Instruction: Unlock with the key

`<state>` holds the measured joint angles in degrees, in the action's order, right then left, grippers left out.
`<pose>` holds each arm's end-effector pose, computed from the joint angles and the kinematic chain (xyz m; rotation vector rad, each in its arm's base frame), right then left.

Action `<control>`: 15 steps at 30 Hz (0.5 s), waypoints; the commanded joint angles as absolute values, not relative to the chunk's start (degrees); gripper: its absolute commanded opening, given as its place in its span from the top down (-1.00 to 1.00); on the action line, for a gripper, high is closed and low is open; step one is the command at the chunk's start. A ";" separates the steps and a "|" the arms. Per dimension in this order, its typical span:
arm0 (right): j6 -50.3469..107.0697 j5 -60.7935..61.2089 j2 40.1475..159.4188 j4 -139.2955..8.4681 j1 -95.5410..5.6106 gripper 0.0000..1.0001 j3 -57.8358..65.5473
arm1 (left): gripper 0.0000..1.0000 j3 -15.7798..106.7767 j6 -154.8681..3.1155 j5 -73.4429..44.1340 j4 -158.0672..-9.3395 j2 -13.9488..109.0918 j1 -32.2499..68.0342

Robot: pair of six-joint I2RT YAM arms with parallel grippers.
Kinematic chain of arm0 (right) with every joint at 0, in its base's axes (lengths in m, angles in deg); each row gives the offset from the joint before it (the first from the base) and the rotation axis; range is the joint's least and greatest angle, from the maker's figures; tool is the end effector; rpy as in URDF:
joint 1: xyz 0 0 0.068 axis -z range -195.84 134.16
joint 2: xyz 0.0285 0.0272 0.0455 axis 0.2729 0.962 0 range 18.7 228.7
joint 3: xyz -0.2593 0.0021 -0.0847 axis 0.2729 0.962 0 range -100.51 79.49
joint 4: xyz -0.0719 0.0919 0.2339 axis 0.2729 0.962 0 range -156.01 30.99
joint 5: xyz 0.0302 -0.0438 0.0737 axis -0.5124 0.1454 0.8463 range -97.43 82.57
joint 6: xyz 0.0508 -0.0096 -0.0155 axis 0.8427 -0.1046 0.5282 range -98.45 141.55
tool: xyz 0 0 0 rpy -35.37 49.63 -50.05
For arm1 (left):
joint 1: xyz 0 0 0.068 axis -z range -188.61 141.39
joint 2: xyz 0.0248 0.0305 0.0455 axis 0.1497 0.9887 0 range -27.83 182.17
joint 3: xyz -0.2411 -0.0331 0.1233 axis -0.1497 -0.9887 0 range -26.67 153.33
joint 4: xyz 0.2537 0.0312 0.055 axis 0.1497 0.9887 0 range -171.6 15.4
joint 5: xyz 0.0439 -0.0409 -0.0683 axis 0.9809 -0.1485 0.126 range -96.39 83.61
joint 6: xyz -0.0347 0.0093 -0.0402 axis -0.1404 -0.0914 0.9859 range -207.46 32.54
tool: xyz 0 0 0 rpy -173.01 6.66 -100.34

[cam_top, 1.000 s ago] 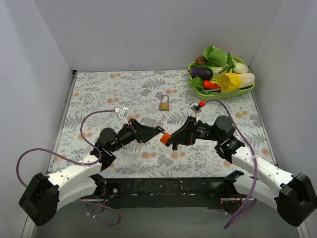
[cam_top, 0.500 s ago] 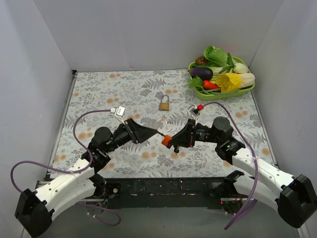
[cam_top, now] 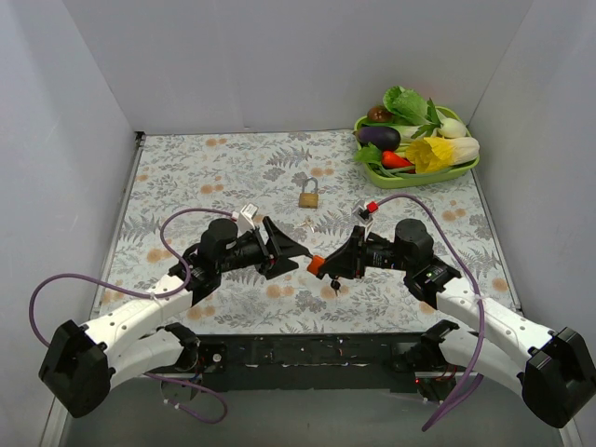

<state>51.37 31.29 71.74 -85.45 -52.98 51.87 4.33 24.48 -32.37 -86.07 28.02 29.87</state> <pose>0.1534 0.1443 0.2628 -0.6763 1.7413 1.4070 0.1616 -0.1483 0.2466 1.1535 -2.2047 1.7961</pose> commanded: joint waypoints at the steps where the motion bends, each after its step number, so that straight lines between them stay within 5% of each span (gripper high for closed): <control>1: 47.74 30.36 70.82 -87.10 -53.02 0.97 48.90 | -0.43 8.57 29.43 -34.78 -85.55 28.93 30.24; 15: 50.28 32.64 70.73 -91.67 -53.28 0.97 52.24 | -0.43 6.02 35.15 -35.75 -94.25 32.72 30.94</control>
<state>49.01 30.70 71.72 -84.73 -53.03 52.03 6.28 27.00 -35.39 -91.10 32.26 30.57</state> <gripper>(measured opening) 0.276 0.713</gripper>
